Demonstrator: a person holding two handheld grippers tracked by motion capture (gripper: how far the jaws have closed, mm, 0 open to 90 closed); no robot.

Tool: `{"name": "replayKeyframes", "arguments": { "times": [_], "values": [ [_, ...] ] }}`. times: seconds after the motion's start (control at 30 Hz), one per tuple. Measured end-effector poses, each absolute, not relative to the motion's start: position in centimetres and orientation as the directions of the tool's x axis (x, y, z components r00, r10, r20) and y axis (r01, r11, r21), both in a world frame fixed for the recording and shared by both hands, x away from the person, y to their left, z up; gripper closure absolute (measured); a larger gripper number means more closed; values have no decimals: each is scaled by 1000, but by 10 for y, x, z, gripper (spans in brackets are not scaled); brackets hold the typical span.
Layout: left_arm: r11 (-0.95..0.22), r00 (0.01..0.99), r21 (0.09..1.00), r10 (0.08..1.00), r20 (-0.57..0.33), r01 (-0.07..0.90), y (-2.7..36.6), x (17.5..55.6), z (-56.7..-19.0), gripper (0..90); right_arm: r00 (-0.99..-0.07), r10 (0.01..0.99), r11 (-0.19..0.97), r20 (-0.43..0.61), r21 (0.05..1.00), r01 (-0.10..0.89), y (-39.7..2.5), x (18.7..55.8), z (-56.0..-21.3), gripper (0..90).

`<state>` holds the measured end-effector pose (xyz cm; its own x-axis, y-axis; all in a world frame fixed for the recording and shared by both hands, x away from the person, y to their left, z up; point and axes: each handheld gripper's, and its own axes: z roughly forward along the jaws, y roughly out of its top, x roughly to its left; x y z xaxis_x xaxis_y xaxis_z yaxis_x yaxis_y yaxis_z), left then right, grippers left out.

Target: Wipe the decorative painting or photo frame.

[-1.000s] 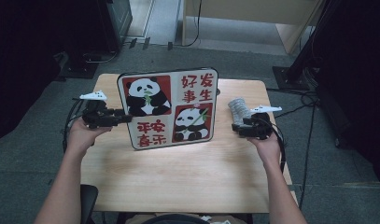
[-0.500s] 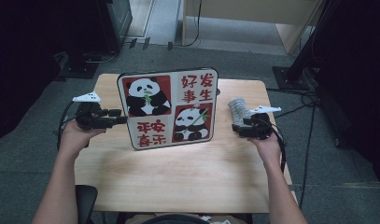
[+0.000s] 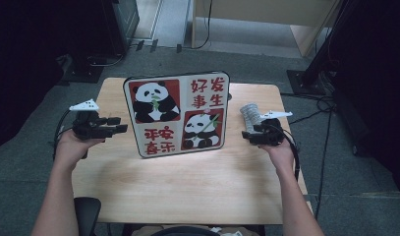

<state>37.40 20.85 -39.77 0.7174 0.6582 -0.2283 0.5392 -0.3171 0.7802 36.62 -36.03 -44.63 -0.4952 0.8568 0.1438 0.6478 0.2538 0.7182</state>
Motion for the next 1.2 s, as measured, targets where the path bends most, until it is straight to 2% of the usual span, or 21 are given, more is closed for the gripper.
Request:
{"name": "replayKeyframes", "arguments": {
  "times": [0.47, 1.2],
  "values": [
    [-314, 670, 756, 711, -215, 575, 216, 377, -409, 455, -507, 854, 283, 118, 712, 642, -355, 369, -448, 364],
    [-318, 645, 732, 734, -212, 603, 219, 380, -417, 425, -527, 843, 314, 109, 696, 646, -349, 369, -451, 353]
  ]
}}
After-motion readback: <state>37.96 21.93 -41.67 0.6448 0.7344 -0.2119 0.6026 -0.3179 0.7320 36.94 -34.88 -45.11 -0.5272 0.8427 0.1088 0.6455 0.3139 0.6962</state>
